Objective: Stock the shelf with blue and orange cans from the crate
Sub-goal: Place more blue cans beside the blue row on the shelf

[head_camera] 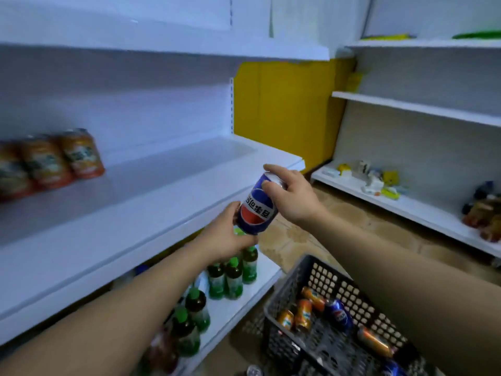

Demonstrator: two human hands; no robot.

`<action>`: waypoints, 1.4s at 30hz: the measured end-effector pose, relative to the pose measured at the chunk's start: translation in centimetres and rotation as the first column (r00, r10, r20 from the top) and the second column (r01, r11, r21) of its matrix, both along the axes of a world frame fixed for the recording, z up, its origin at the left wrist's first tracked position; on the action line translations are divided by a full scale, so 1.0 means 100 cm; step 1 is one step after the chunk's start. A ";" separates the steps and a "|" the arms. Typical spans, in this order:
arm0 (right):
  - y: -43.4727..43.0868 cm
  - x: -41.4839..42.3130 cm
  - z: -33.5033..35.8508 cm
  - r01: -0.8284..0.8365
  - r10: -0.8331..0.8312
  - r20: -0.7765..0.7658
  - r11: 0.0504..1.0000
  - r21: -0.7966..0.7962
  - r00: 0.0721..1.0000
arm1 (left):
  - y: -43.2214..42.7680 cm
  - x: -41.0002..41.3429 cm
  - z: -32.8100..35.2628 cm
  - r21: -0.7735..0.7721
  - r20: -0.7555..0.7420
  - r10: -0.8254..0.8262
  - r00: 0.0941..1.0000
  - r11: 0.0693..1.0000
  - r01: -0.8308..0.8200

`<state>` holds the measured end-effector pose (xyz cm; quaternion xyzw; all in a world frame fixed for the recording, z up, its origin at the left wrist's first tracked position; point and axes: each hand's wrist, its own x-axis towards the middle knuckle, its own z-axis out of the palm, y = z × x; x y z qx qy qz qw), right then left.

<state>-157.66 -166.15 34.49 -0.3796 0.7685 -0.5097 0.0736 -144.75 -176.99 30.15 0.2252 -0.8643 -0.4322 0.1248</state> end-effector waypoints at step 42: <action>-0.228 0.260 -0.005 -0.602 0.603 0.199 0.795 -0.072 0.773 | -0.094 0.323 0.022 -0.617 0.402 0.717 0.569 0.671 -0.410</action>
